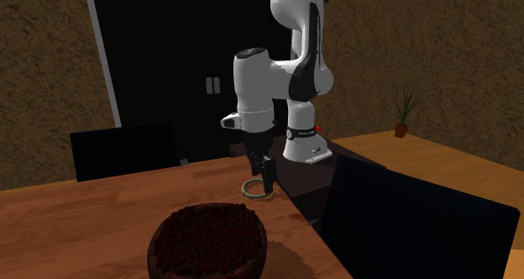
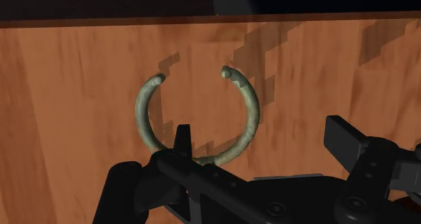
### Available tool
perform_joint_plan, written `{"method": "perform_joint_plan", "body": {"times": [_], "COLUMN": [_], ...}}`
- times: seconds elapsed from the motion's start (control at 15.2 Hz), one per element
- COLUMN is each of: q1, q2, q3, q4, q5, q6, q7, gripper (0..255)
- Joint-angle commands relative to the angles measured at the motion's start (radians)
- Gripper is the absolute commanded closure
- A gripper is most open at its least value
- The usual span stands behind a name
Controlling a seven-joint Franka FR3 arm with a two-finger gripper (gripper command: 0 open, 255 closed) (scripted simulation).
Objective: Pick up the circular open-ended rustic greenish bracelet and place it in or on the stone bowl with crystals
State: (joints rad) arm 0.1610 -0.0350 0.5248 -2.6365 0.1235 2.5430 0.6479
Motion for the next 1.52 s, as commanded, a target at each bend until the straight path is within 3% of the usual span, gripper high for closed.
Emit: {"method": "perform_joint_plan", "body": {"times": [0.0, 0.33, 0.86, 0.92, 1.45], "q1": [-0.003, 0.001, 0.002, 0.002, 0.000], "q2": [0.047, 0.140, 0.140, 0.140, 0.136], "q3": [0.001, -0.014, -0.015, -0.015, -0.015], "q4": [0.006, -0.001, -0.001, -0.001, -0.006], "q5": [-0.036, -0.122, -0.122, -0.122, -0.118], "q6": [0.035, 0.125, 0.125, 0.125, 0.127], "q7": [0.029, 0.092, 0.091, 0.091, 0.086], "gripper": [0, 0, 0, 255, 255]}}
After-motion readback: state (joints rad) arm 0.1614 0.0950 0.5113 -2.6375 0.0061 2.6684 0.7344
